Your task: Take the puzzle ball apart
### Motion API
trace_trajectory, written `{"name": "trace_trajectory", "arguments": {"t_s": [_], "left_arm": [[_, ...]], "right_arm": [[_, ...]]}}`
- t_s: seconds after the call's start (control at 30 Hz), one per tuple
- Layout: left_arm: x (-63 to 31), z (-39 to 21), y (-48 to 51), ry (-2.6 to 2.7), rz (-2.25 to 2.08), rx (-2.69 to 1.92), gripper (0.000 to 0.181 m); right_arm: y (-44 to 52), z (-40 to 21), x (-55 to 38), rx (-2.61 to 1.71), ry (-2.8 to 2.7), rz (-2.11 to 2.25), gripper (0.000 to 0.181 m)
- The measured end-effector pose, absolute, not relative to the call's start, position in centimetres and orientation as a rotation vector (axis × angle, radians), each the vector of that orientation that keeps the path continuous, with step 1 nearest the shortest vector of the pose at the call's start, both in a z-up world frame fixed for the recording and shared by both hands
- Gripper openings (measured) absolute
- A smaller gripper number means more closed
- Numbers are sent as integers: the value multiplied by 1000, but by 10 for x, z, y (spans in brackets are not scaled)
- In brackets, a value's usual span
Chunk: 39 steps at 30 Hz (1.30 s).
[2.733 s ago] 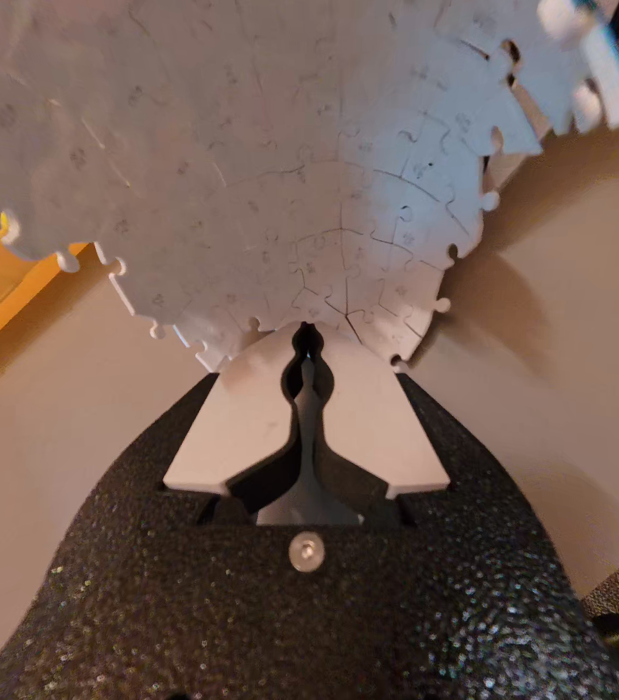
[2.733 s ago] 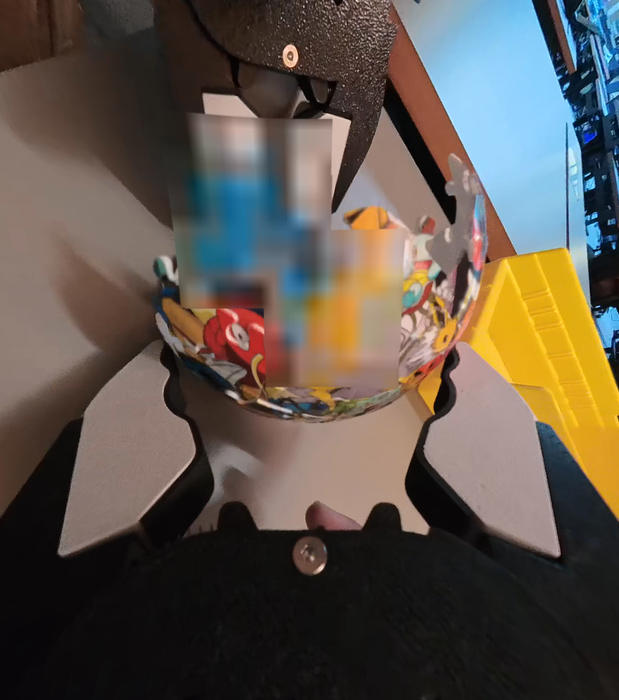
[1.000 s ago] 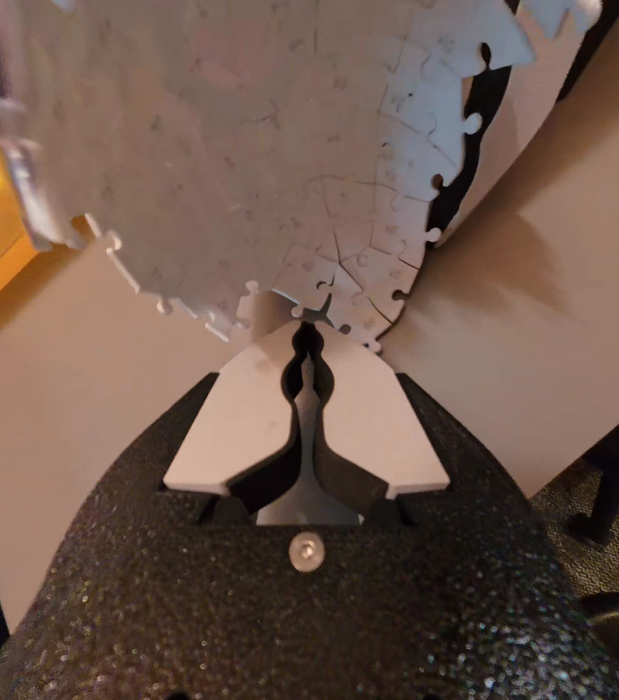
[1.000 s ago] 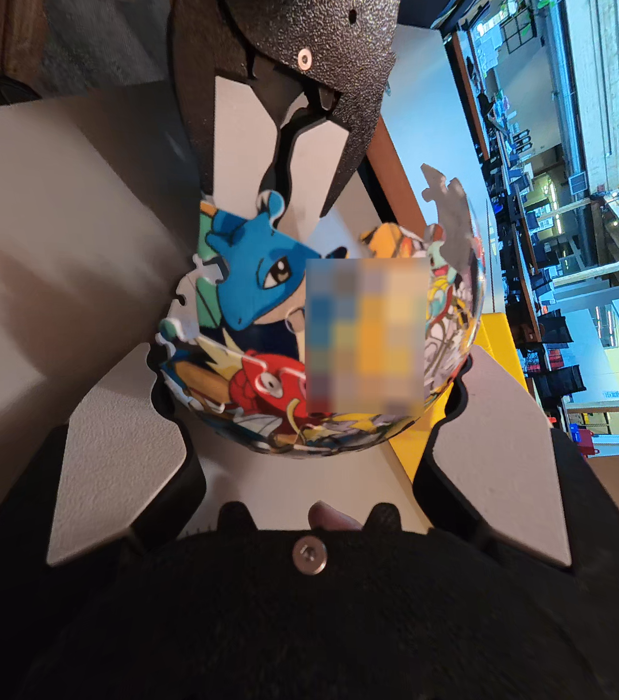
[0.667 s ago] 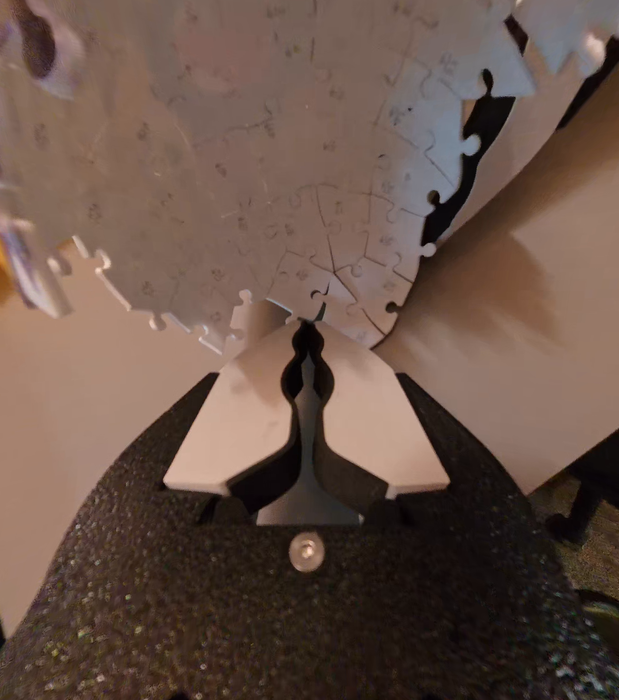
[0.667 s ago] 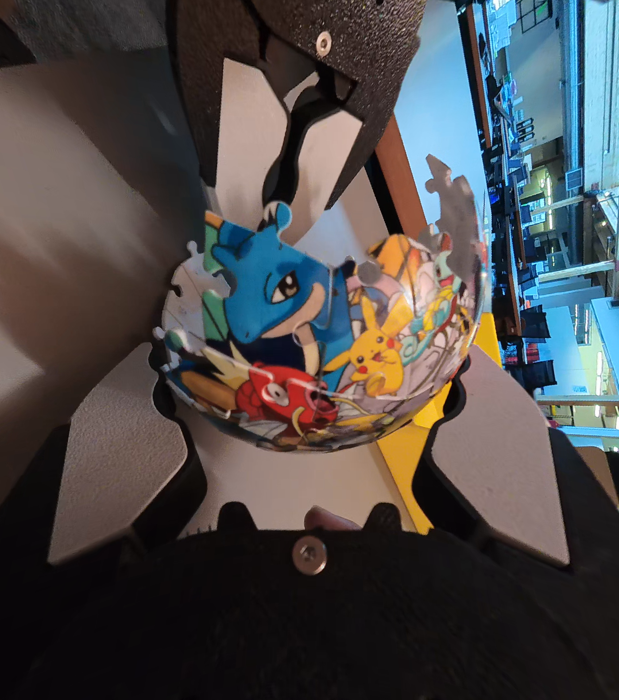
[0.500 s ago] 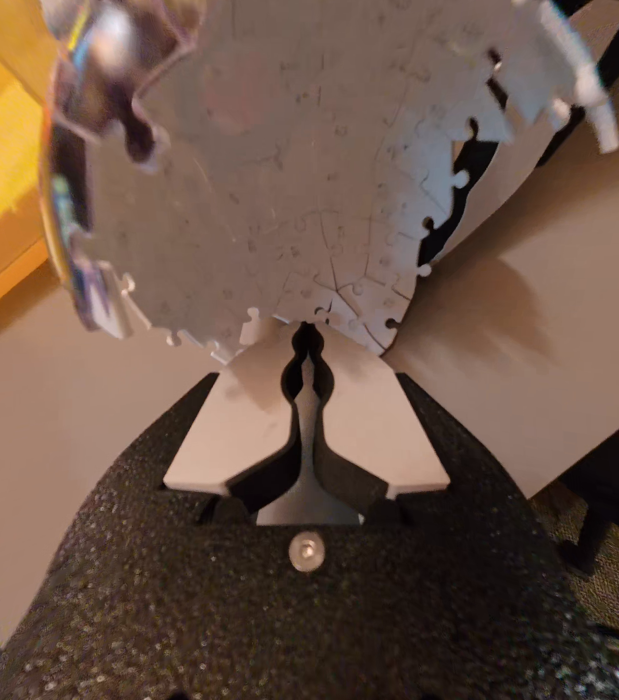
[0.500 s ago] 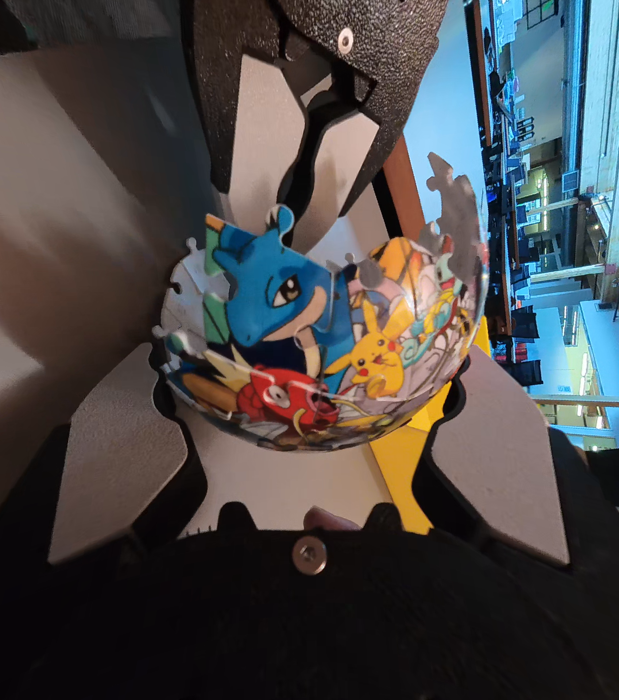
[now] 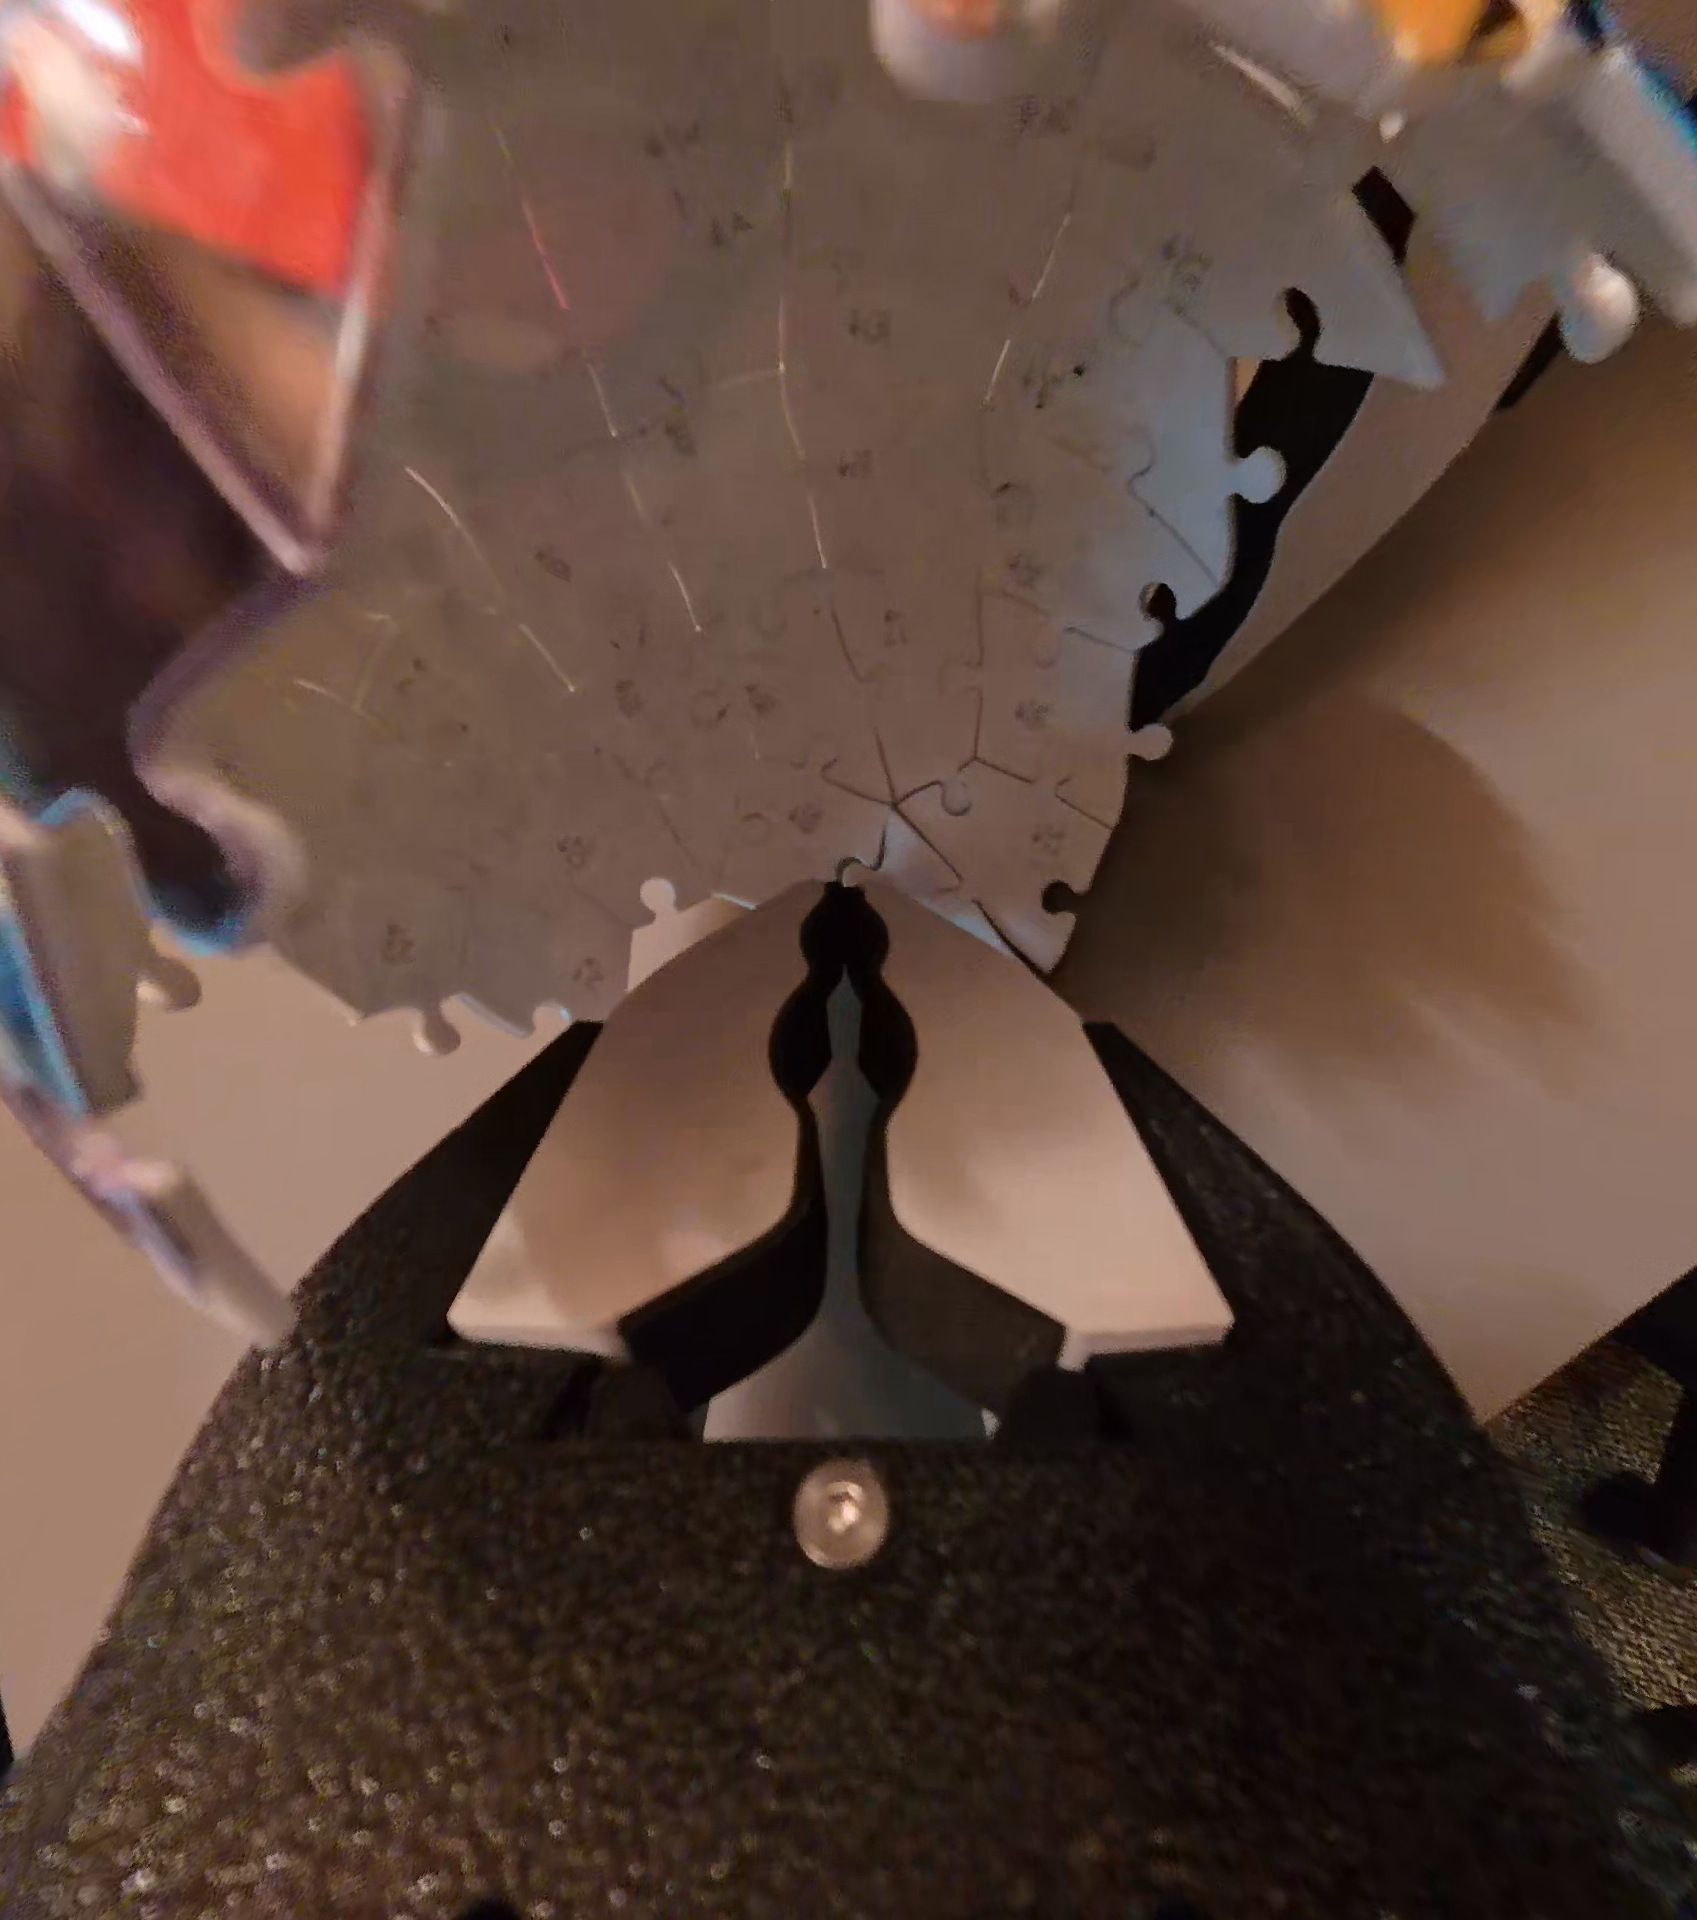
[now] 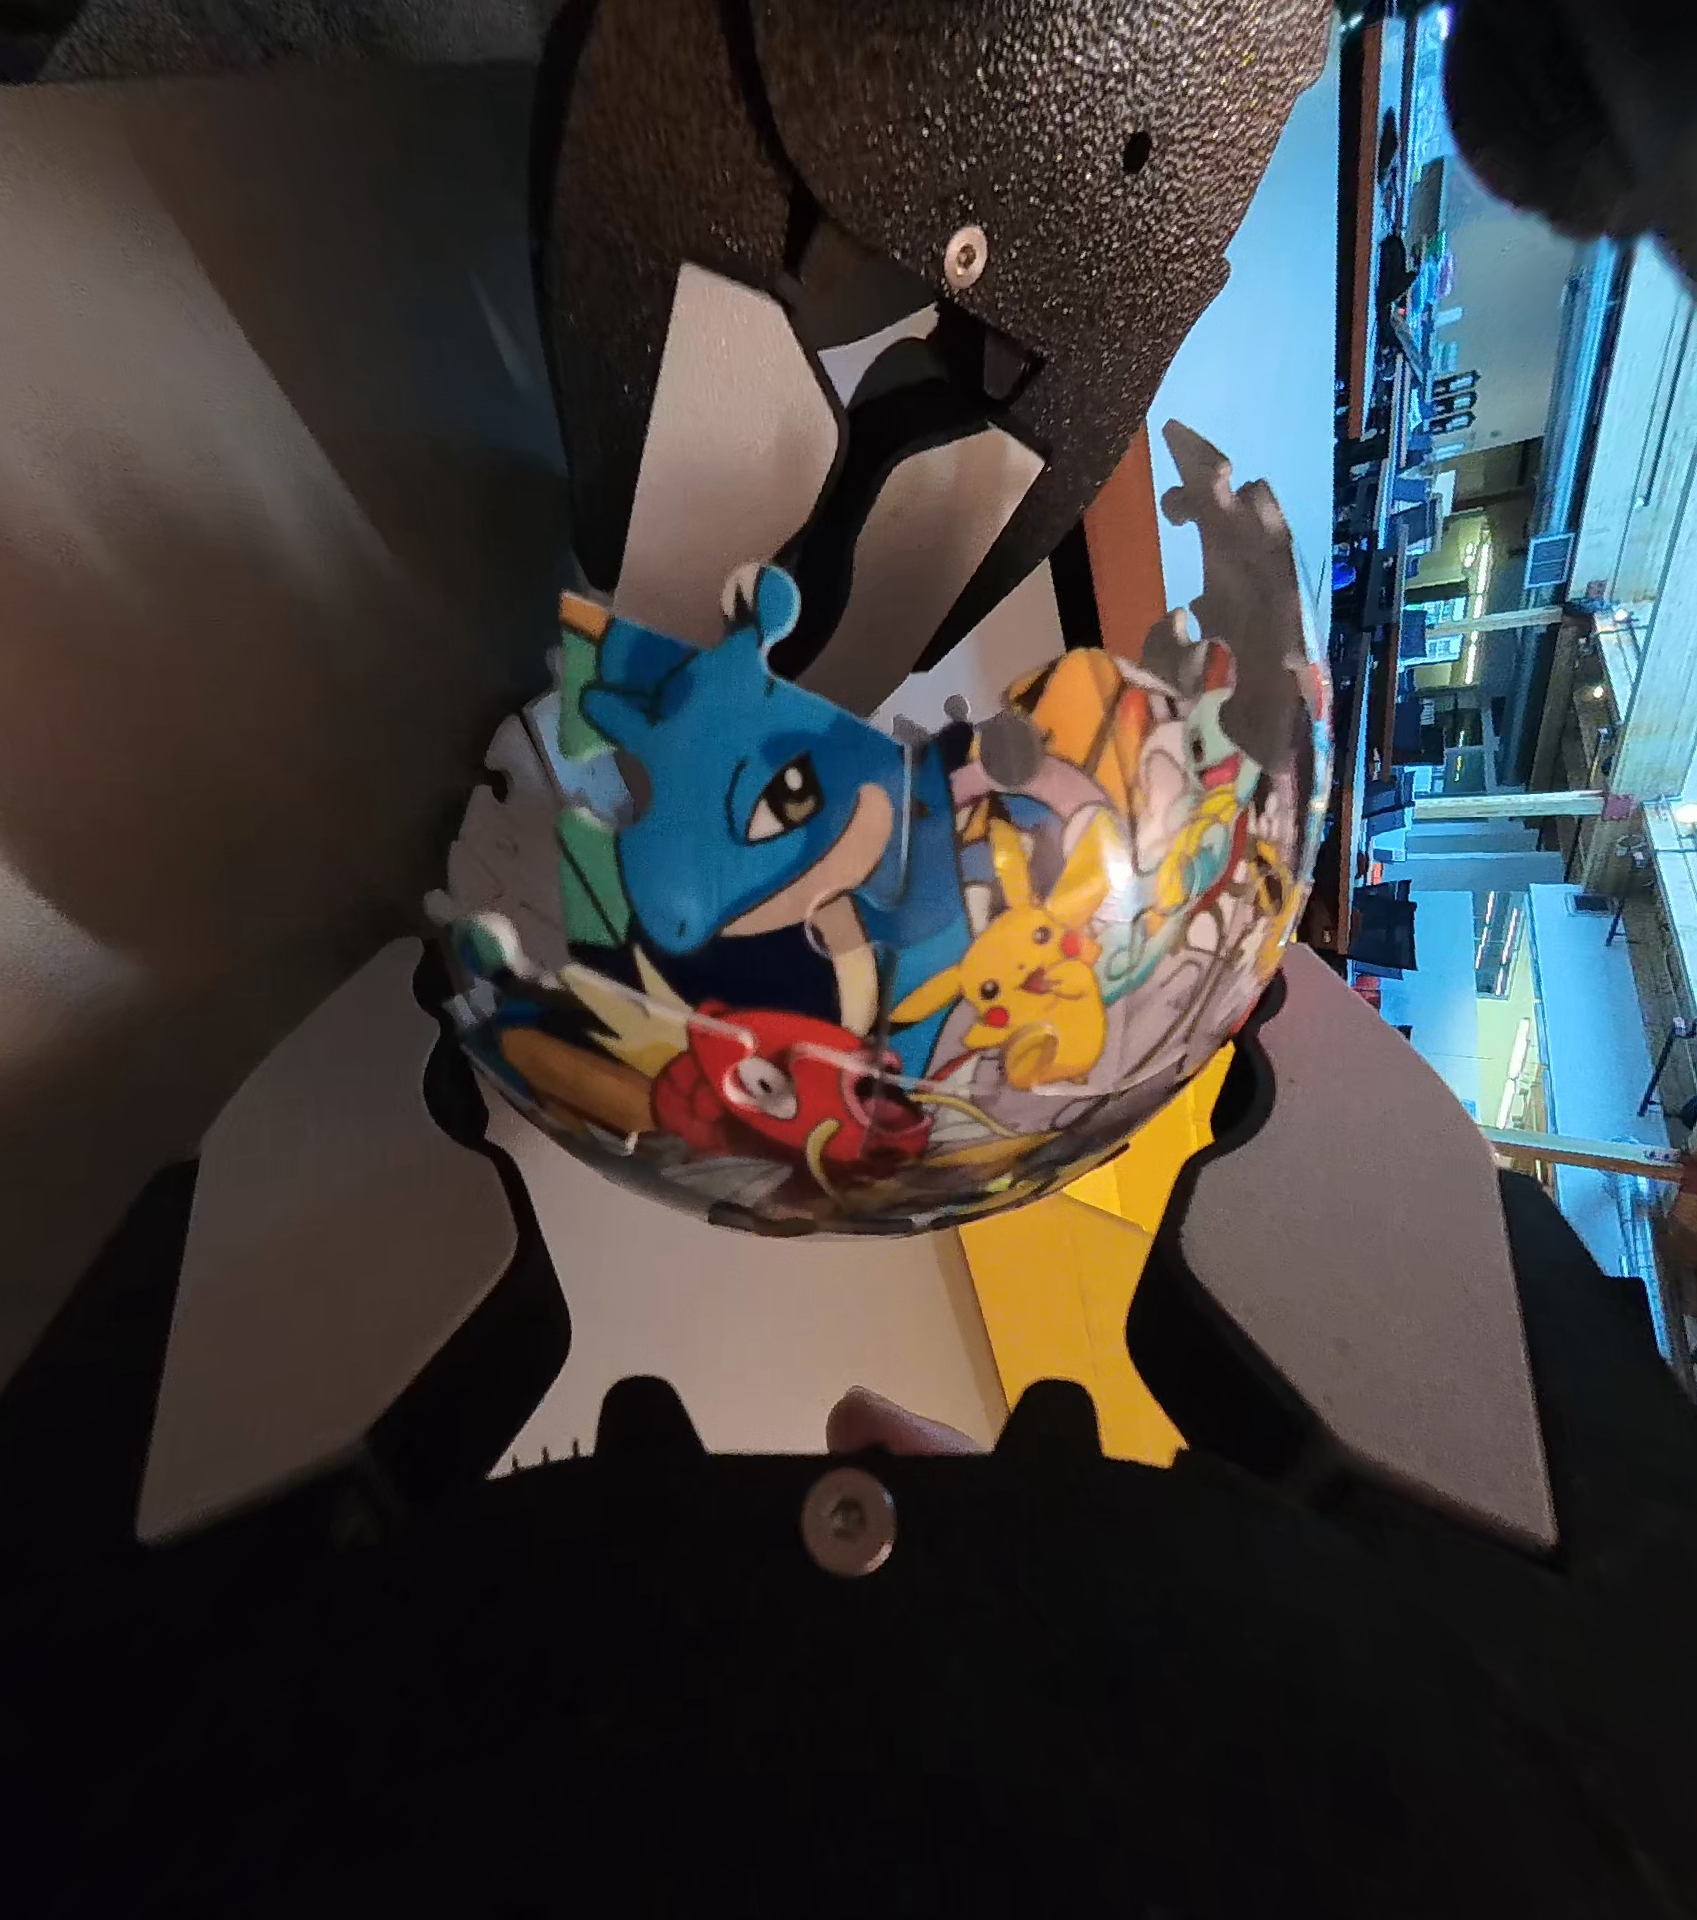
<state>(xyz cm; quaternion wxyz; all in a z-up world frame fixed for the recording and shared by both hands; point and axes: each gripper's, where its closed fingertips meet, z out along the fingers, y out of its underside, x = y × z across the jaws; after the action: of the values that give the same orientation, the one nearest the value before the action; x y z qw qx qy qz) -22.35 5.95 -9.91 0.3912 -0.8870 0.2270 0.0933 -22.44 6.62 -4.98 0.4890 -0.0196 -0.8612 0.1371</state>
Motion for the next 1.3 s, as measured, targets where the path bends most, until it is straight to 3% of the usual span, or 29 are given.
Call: {"name": "trace_trajectory", "arguments": {"t_s": [0.3, 0.37, 1.0, 1.13, 1.3], "left_arm": [[-222, -95, 27, 629, 193, -2241, 0], [-217, -98, 23, 638, 196, -2252, 15], [-217, -95, 40, 689, 299, -2227, 12], [-217, -81, 52, 532, 200, -2159, 0], [-224, -93, 60, 680, 374, -2173, 0]], "right_arm": [[65, -49, -223, -19, -2092, 300, 138], [65, -50, -223, -26, -2094, 307, 139], [73, -52, -223, -88, -2115, 377, 139], [72, -51, -221, -78, -2114, 370, 139], [73, -51, -221, -81, -2114, 374, 139]]}}
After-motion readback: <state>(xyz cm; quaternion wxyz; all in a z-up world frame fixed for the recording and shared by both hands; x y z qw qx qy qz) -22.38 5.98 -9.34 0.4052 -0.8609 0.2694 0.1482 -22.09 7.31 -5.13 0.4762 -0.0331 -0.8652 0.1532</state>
